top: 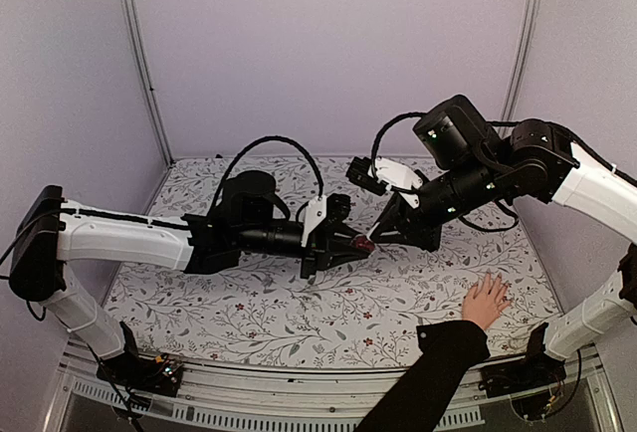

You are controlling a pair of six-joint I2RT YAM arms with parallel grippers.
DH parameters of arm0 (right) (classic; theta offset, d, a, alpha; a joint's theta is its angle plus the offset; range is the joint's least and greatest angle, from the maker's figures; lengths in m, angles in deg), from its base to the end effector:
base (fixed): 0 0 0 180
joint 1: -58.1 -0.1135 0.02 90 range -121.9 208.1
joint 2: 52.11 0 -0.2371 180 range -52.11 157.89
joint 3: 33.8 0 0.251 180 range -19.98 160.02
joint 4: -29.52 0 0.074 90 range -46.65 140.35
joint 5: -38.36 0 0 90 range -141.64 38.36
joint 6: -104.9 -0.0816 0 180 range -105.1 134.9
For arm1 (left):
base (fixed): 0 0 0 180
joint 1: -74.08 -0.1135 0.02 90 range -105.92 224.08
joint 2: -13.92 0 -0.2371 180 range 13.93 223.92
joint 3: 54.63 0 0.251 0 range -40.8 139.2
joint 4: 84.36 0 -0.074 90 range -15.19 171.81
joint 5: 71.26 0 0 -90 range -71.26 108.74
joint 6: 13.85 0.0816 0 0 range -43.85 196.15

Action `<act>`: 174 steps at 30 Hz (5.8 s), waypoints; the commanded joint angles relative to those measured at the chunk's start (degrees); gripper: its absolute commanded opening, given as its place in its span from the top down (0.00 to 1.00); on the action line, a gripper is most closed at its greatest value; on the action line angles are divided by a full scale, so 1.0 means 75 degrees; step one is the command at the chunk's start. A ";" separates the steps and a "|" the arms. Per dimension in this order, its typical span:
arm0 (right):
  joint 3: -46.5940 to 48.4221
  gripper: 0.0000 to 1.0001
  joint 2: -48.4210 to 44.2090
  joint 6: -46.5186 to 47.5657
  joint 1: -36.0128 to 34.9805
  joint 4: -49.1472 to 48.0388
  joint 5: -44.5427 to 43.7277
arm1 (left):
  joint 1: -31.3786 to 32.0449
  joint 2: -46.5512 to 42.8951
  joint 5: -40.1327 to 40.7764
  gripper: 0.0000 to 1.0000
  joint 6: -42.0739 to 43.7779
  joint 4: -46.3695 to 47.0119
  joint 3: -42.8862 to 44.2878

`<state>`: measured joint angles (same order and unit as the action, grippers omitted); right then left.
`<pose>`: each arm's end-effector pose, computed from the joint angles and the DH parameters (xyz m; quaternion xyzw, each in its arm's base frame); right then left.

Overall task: Paint the nails
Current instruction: Unscrew the nail polish bottle, then paint the nail polish on the nail.

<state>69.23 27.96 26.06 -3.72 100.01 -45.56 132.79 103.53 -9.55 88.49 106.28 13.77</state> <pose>0.1411 0.2817 0.3305 -0.5690 0.7369 0.1994 0.3058 0.1725 -0.3583 0.2330 0.5605 0.5163 -0.4167 0.4955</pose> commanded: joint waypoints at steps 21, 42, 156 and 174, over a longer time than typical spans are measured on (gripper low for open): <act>-0.0182 1.00 -0.0376 0.0104 -0.0124 -0.0302 0.0383 | -0.0205 -0.0158 -0.0422 1.00 -0.0289 0.0382 -0.0146; -0.1239 1.00 -0.1729 -0.1420 0.2058 0.0132 -0.0225 | -0.0620 0.0036 -0.0612 1.00 -0.0664 0.1078 -0.0574; -0.4922 1.00 0.0075 -0.3717 0.8186 -0.0984 -0.0217 | -0.4159 0.1062 0.0666 1.00 -0.2089 0.0323 0.2378; -0.4923 1.00 0.0122 -0.3814 0.8184 -0.0957 -0.0414 | -0.4184 0.1111 0.0671 1.00 -0.2152 0.0345 0.2347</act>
<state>32.03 28.59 -2.05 57.41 93.08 -47.26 102.15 111.16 -4.15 72.89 107.62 30.33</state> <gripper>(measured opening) 0.134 0.208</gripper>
